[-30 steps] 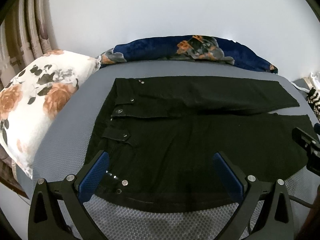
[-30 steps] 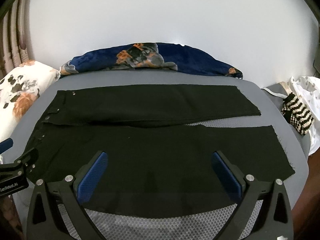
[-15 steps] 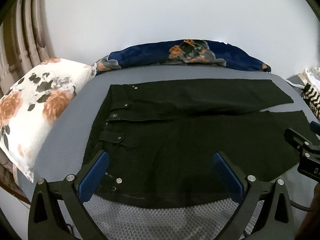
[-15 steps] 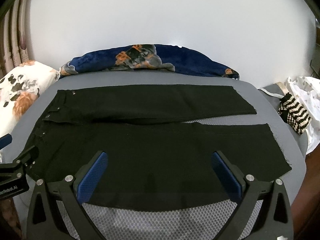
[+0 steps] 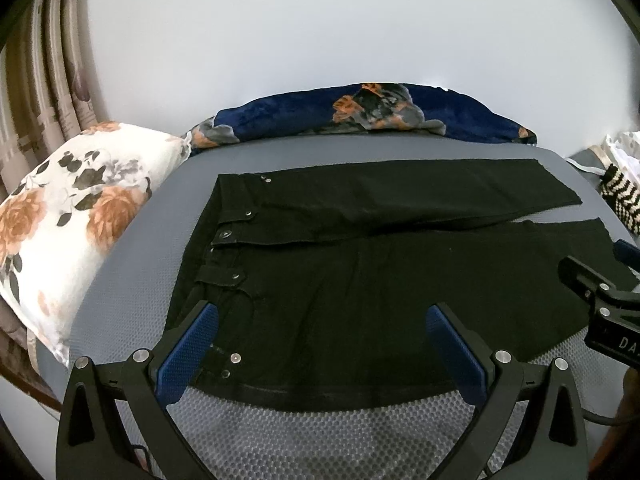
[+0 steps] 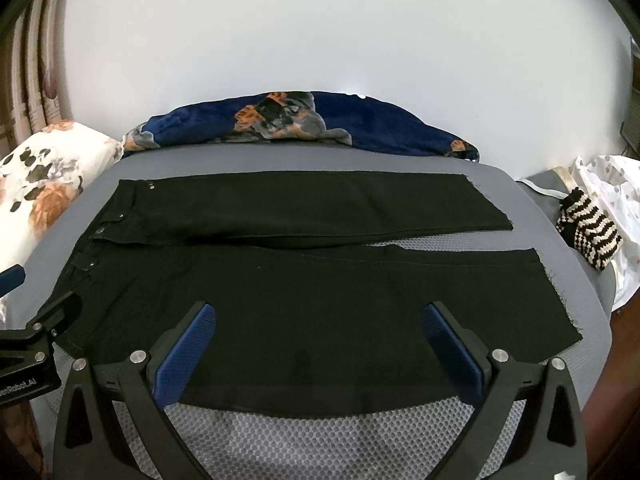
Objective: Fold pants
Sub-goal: 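Position both grippers over the black trousers' waistband and legs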
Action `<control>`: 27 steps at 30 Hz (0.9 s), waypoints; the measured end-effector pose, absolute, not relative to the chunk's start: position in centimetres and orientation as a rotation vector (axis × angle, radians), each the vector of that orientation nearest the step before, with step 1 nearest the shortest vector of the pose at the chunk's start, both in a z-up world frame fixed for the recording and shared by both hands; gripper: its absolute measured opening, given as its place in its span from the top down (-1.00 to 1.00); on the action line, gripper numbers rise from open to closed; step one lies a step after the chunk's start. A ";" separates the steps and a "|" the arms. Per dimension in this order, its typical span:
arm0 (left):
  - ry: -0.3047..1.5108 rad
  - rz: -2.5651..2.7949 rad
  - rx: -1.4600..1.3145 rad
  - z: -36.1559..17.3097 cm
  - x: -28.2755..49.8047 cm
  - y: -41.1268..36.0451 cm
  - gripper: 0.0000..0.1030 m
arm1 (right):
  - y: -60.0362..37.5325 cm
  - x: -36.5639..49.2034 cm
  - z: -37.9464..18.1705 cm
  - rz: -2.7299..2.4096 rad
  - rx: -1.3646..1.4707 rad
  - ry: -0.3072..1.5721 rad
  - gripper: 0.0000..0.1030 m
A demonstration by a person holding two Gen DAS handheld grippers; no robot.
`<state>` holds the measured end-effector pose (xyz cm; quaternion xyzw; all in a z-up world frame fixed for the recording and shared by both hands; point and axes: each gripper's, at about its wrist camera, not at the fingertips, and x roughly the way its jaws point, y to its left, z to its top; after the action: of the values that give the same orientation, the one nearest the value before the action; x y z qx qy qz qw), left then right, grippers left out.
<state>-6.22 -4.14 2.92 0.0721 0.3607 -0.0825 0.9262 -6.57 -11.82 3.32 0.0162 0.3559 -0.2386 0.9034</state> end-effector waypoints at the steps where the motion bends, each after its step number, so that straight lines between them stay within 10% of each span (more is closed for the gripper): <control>1: 0.741 -0.168 0.146 2.9 -6.3 -4.0 -1.00 | -11.9 -6.6 3.3 -0.493 0.036 0.737 -1.00; 27: 0.756 -0.167 0.145 2.8 -6.5 -3.8 -1.00 | -12.6 -6.9 3.4 -0.504 0.038 0.740 -1.00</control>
<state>-6.48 -3.77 2.77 0.0706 0.3683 -0.0812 0.9235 -6.86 -12.61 3.35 0.0184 0.3576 -0.2437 0.9013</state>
